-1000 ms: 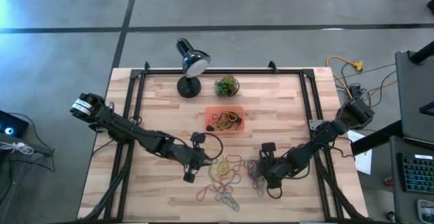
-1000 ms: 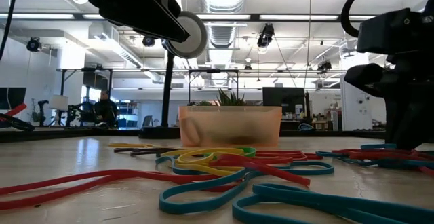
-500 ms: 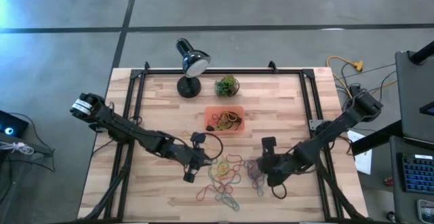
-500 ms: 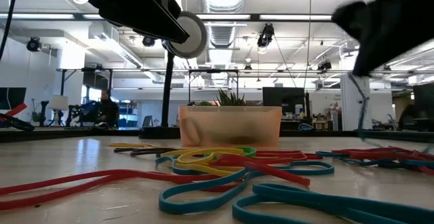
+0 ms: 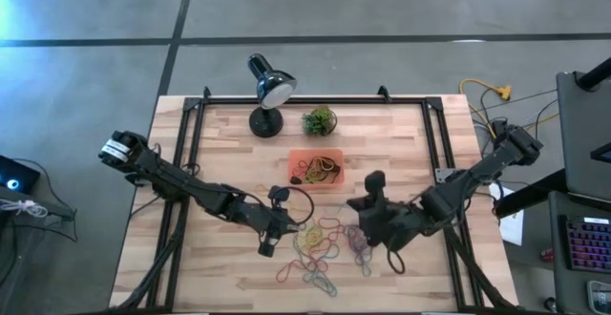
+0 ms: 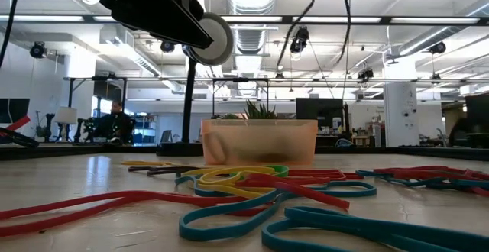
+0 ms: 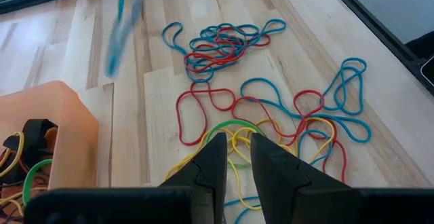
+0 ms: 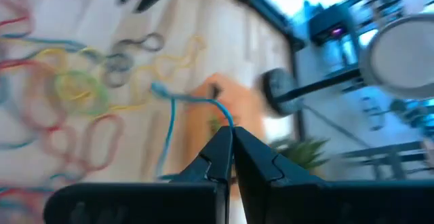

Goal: Pick and place rubber bands into bin
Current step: Put the blue rubber band into the orange bin, then put the yellow rubber band into the orange bin

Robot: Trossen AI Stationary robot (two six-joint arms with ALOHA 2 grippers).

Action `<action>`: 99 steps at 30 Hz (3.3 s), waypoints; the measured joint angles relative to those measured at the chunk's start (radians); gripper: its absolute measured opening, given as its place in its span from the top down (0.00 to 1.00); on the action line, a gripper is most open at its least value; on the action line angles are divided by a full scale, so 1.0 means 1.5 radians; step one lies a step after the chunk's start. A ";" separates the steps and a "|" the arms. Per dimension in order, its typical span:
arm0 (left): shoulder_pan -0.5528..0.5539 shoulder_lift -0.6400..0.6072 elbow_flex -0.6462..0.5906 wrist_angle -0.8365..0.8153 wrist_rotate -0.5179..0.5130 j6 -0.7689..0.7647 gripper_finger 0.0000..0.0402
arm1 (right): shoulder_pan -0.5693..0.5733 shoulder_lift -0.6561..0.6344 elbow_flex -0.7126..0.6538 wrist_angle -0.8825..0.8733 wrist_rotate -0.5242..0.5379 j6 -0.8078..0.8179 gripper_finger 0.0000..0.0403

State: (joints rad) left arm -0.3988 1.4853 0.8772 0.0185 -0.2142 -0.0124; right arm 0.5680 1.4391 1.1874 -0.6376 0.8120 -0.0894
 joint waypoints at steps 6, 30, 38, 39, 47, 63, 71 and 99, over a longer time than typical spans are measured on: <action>0.000 0.000 0.000 0.000 0.000 0.000 0.87 | -0.085 0.000 0.039 0.010 0.006 -0.084 0.98; 0.000 0.000 -0.001 -0.001 -0.001 0.019 0.87 | -0.420 0.050 -0.078 0.315 -0.292 -0.145 0.98; 0.000 0.000 -0.001 -0.001 -0.001 0.036 0.87 | -0.444 0.134 -0.086 0.335 -0.325 -0.132 0.98; 0.001 0.000 -0.001 -0.001 -0.001 0.036 0.87 | -0.446 0.143 -0.086 0.335 -0.333 -0.132 0.98; 0.003 0.000 -0.001 -0.001 -0.002 0.036 0.87 | -0.455 0.192 -0.086 0.333 -0.362 -0.103 0.98; 0.004 0.000 -0.009 -0.004 -0.002 0.036 0.87 | -0.479 0.175 -0.085 0.323 -0.463 -0.084 0.77; 0.005 0.000 -0.012 -0.002 -0.002 0.036 0.87 | -0.448 0.116 -0.085 0.299 -0.460 -0.087 0.69; -0.013 0.140 -0.012 0.094 0.075 -0.110 0.87 | -0.024 -0.107 -0.295 0.228 -0.267 0.220 0.81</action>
State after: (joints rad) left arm -0.4185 1.6959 0.8596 0.1596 -0.1014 -0.1780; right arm 0.5327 1.2781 0.7442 -0.2954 0.4121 0.2409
